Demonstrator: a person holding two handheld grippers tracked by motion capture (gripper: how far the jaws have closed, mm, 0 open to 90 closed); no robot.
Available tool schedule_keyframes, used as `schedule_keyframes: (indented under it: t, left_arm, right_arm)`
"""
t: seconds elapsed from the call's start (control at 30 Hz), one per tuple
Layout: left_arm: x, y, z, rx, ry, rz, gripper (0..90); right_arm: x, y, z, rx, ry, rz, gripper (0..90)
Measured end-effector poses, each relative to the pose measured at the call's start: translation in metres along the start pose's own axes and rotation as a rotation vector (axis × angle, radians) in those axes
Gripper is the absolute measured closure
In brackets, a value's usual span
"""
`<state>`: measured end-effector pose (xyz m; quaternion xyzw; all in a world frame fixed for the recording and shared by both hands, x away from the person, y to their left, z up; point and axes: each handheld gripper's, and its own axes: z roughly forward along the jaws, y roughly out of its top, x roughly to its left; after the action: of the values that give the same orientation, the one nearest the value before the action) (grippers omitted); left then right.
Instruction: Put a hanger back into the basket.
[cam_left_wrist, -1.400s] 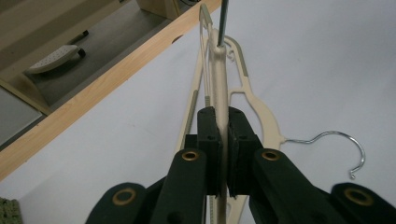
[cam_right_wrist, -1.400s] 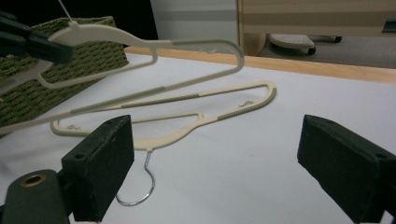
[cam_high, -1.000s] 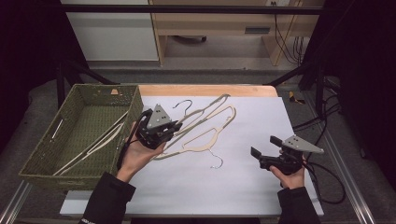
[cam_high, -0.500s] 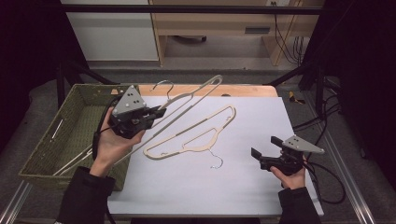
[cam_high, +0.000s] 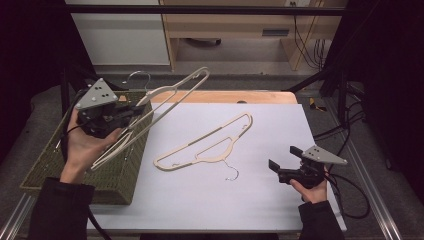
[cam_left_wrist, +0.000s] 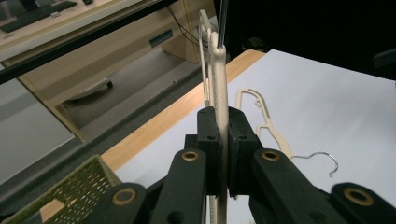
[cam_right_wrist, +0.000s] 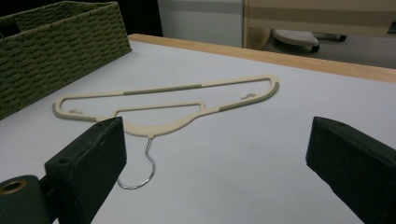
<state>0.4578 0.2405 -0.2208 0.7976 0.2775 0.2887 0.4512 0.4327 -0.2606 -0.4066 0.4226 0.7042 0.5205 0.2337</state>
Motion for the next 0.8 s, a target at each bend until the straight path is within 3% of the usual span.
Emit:
schedule_keyframes:
  t: [0.33, 0.5, 0.8]
  left_arm:
    - [0.031, -0.022, -0.023, 0.012, 0.074, -0.028, 85.9]
    - [0.053, -0.042, -0.032, 0.032, 0.127, -0.048, 85.9]
    - [0.077, -0.071, -0.039, 0.07, 0.164, -0.066, 85.9]
  right_arm:
    - [0.0, 0.0, 0.0, 0.007, 0.003, -0.013, 5.0]
    - [0.0, 0.0, 0.001, 0.015, 0.003, -0.007, 5.1]
    - [0.0, -0.001, 0.002, 0.021, 0.001, -0.01, 5.2]
